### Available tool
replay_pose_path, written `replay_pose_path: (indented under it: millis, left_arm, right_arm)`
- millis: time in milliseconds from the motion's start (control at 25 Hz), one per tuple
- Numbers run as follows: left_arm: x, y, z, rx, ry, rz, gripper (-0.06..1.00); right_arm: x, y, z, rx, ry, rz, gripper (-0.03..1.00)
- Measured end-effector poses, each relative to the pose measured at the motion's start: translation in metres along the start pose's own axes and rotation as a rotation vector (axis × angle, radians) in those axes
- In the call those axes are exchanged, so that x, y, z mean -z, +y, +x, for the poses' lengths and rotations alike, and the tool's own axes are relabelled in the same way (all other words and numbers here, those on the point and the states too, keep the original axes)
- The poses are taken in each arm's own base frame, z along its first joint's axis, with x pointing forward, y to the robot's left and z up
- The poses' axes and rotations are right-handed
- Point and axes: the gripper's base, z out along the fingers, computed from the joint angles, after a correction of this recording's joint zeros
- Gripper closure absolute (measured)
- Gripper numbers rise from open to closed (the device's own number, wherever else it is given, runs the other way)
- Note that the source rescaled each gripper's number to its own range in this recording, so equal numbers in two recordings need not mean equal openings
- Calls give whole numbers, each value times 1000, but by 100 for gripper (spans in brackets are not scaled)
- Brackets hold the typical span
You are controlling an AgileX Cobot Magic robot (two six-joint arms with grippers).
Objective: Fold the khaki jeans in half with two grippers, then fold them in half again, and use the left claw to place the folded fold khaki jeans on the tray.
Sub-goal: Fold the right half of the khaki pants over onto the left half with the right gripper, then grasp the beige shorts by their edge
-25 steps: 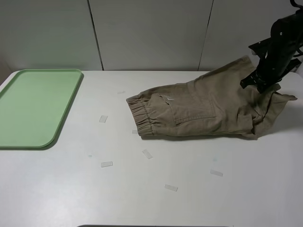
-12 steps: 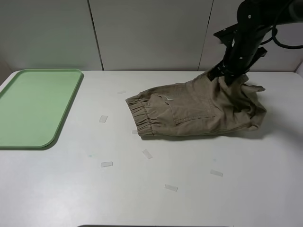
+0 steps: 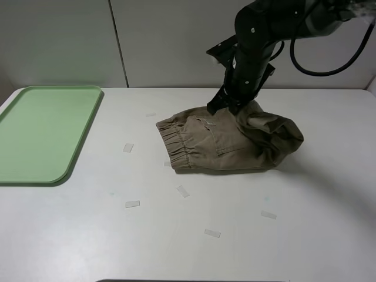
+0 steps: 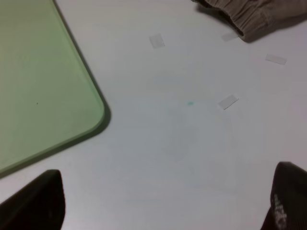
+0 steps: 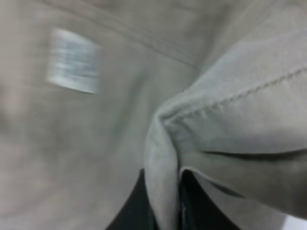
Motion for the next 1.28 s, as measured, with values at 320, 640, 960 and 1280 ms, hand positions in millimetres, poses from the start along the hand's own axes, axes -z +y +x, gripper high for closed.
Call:
replay_pose_path:
  millis: [320, 640, 960, 1280]
  left_arm:
    - [0, 0, 0, -8, 0, 0, 10]
    - [0, 0, 0, -141, 2, 3, 10]
    - [0, 0, 0, -160, 3, 3, 10]
    - [0, 0, 0, -160, 3, 3, 10]
  right_arm:
    - [11, 57, -8, 61, -54, -78, 94]
    - [13, 67, -13, 57, -109, -110, 70]
    - [18, 88, -19, -66, -174, -249, -2]
    - [17, 75, -20, -44, -189, -222, -3]
